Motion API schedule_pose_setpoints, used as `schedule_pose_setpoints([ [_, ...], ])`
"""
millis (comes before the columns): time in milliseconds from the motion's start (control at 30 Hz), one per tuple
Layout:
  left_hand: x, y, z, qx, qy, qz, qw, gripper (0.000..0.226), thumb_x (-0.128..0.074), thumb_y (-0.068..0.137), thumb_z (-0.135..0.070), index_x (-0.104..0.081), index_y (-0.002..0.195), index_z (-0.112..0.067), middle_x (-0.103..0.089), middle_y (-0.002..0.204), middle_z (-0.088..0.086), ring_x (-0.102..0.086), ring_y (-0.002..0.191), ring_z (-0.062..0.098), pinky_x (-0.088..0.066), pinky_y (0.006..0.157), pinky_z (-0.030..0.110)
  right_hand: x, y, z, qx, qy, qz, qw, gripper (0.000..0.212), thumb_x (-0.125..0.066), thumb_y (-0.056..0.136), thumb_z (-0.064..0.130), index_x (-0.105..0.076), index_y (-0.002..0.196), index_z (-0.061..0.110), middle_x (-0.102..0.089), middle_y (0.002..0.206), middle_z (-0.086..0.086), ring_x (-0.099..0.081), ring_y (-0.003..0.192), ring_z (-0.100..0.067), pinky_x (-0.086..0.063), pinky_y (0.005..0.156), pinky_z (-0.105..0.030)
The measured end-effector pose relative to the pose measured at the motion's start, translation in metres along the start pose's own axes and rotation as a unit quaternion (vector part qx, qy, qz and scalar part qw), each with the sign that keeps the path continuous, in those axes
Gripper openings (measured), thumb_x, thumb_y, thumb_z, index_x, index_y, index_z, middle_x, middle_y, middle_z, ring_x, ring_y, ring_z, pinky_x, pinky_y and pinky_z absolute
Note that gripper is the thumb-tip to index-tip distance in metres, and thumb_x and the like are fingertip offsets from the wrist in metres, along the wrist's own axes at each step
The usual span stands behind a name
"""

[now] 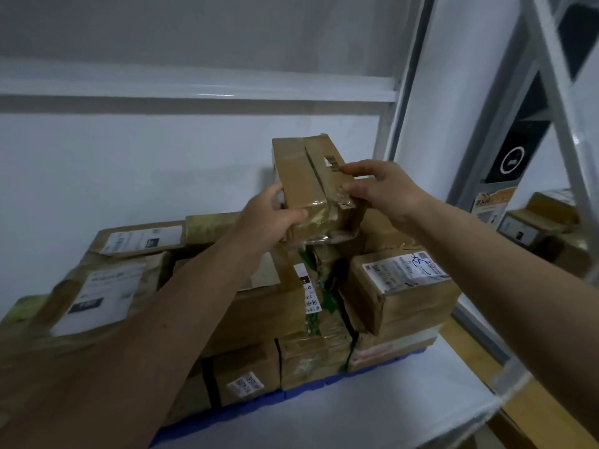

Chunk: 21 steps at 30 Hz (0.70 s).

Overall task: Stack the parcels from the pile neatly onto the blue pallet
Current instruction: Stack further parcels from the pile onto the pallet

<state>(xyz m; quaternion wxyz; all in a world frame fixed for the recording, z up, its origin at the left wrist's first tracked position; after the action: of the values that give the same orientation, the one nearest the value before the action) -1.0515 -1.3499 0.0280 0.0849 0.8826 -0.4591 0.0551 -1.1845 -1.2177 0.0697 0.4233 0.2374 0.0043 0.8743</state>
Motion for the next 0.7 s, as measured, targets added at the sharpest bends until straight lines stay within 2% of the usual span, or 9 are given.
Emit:
schedule_pose_setpoints([
  [100, -0.002, -0.001, 0.003, 0.009, 0.013, -0.016, 1.000, 0.059, -0.066, 0.087, -0.016, -0.042, 0.140, -0.025, -0.068, 0.108, -0.003, -0.068, 0.089, 0.010, -0.052, 0.064, 0.019, -0.001, 0.007, -0.006, -0.002, 0.006, 0.016, 1.000, 0.041, -0.063, 0.087, 0.005, -0.057, 0.127, 0.007, -0.063, 0.112, -0.004, -0.061, 0.100, -0.016, -0.051, 0.091, -0.029],
  [233, -0.003, -0.005, 0.009, 0.024, 0.025, -0.038, 0.999, 0.059, -0.066, 0.087, -0.018, -0.042, 0.140, -0.024, -0.064, 0.114, -0.003, -0.064, 0.092, 0.008, -0.050, 0.069, 0.022, -0.005, 0.008, -0.012, 0.015, -0.016, 0.044, 0.999, 0.042, -0.063, 0.087, 0.006, -0.056, 0.128, 0.005, -0.064, 0.114, -0.008, -0.061, 0.098, -0.015, -0.050, 0.086, -0.024],
  [333, -0.008, -0.007, 0.012, 0.032, 0.032, -0.041, 0.998, 0.064, -0.068, 0.086, -0.019, -0.038, 0.142, -0.024, -0.061, 0.120, -0.001, -0.062, 0.098, 0.010, -0.050, 0.078, 0.026, -0.005, 0.008, -0.015, 0.033, -0.072, 0.055, 0.995, 0.041, -0.060, 0.090, 0.011, -0.056, 0.130, 0.007, -0.062, 0.121, -0.007, -0.059, 0.108, -0.018, -0.046, 0.099, -0.034],
  [400, -0.011, -0.006, 0.011, 0.032, 0.039, -0.043, 0.998, 0.065, -0.070, 0.085, -0.020, -0.038, 0.142, -0.025, -0.061, 0.117, -0.003, -0.061, 0.098, 0.010, -0.049, 0.077, 0.025, -0.003, 0.008, -0.018, 0.038, -0.096, 0.066, 0.992, 0.040, -0.059, 0.091, 0.014, -0.055, 0.131, 0.007, -0.061, 0.124, -0.008, -0.057, 0.112, -0.019, -0.044, 0.102, -0.038],
  [500, -0.017, -0.005, 0.010, 0.034, 0.034, -0.045, 0.998, 0.067, -0.071, 0.084, -0.021, -0.038, 0.142, -0.025, -0.061, 0.113, -0.006, -0.061, 0.096, 0.008, -0.049, 0.073, 0.022, 0.001, 0.011, -0.019, 0.043, -0.107, 0.064, 0.991, 0.039, -0.059, 0.092, 0.016, -0.056, 0.130, 0.007, -0.061, 0.124, -0.008, -0.057, 0.111, -0.019, -0.045, 0.101, -0.036],
  [600, -0.022, -0.006, 0.012, 0.036, 0.035, -0.045, 0.998, 0.069, -0.072, 0.084, -0.019, -0.036, 0.142, -0.024, -0.057, 0.121, -0.004, -0.058, 0.097, 0.005, -0.046, 0.068, 0.017, 0.003, 0.014, -0.021, 0.045, -0.111, 0.056, 0.991, 0.038, -0.058, 0.092, 0.015, -0.057, 0.129, 0.007, -0.062, 0.123, -0.007, -0.057, 0.109, -0.018, -0.045, 0.098, -0.032],
  [700, -0.024, -0.004, 0.014, 0.033, 0.039, -0.052, 0.997, 0.068, -0.072, 0.084, -0.017, -0.037, 0.141, -0.023, -0.054, 0.129, -0.001, -0.056, 0.103, 0.008, -0.046, 0.072, 0.019, 0.003, 0.019, -0.026, 0.039, -0.114, 0.060, 0.991, 0.036, -0.058, 0.092, 0.015, -0.059, 0.127, 0.007, -0.063, 0.119, -0.007, -0.058, 0.105, -0.018, -0.046, 0.091, -0.029],
])
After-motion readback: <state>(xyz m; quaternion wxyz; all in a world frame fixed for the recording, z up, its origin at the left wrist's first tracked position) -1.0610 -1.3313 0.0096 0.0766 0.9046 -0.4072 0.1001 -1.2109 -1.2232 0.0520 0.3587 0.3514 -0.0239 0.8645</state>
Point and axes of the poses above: each hand's wrist, its own y-axis towards the middle knuckle, its own x-axis out of the back of the hand, z = x × y, the point moved 2 cm from there along y, towards the middle knuckle
